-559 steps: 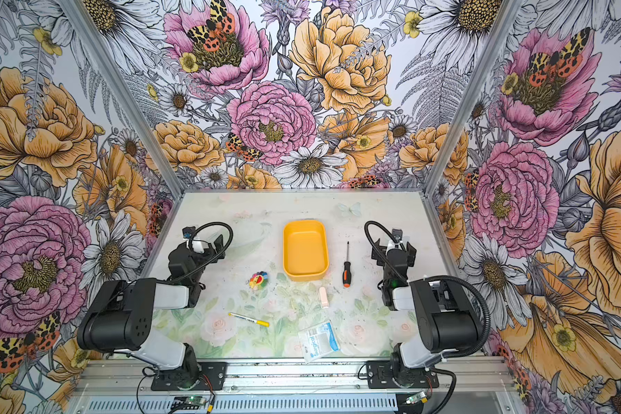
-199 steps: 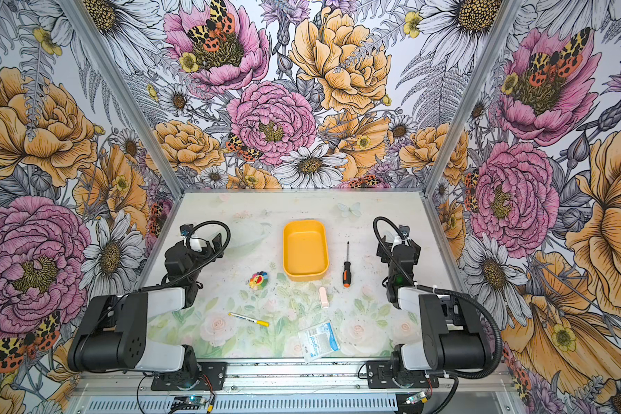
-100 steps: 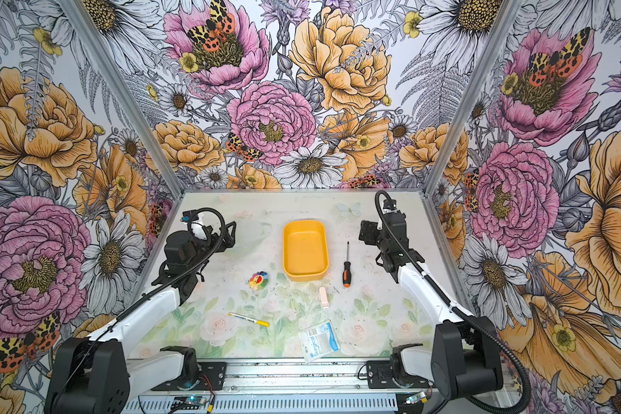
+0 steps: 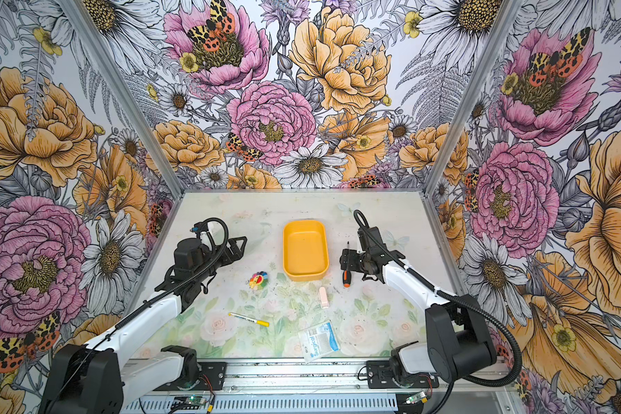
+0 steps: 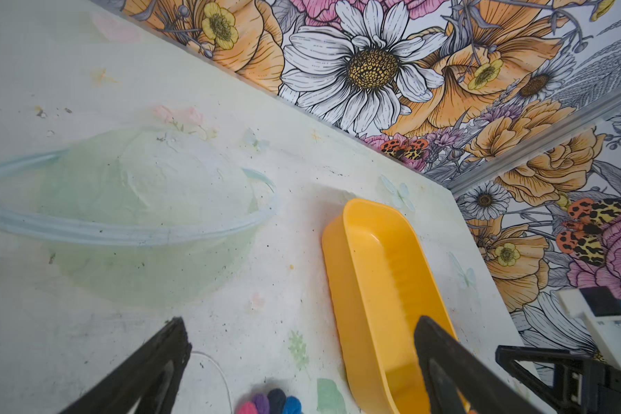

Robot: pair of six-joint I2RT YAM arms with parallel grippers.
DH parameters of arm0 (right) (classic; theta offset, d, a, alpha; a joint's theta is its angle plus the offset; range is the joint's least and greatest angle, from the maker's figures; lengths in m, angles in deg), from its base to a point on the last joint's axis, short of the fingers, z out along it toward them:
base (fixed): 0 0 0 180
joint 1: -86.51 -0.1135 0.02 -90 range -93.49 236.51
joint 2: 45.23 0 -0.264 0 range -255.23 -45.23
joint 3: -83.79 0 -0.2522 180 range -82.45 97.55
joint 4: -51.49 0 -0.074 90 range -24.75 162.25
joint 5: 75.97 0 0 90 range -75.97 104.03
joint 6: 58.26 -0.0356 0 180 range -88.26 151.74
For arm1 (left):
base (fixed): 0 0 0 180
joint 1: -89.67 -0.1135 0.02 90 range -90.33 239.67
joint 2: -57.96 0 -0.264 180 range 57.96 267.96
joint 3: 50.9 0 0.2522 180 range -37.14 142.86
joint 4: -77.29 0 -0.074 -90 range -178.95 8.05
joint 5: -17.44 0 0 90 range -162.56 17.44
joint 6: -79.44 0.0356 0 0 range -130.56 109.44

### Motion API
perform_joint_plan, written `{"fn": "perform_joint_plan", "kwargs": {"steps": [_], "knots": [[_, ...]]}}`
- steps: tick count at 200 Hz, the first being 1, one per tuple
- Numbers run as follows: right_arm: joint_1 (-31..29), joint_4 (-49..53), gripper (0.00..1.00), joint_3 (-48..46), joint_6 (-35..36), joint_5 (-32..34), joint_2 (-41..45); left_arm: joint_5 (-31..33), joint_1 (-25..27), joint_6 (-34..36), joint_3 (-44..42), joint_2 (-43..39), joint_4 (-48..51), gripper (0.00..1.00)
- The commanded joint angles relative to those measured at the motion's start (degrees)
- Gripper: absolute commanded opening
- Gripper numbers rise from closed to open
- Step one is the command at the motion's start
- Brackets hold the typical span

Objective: Put the screwdriver in the bin
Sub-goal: 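Reach the right gripper to the screwdriver handle and grasp it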

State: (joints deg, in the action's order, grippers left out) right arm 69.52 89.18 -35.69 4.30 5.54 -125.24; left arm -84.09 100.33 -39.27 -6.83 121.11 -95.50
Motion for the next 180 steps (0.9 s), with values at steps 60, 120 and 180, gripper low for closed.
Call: {"fn": "perform_joint_plan", "kwargs": {"steps": [60,120,180], "knots": [[-3.37,4.24,0.66,4.2,-1.05,2.35,-8.48,-8.87,0.15,-0.95,6.25,5.76,8.49,0.99],[-5.35,5.76,0.61,6.12,-1.03,4.12,-11.69,-13.68,0.35,-1.99,8.14,10.71,7.56,0.99],[-6.3,7.1,0.56,7.17,-0.88,7.14,-14.87,-13.96,1.3,-2.36,9.42,12.03,7.48,0.99]]}}
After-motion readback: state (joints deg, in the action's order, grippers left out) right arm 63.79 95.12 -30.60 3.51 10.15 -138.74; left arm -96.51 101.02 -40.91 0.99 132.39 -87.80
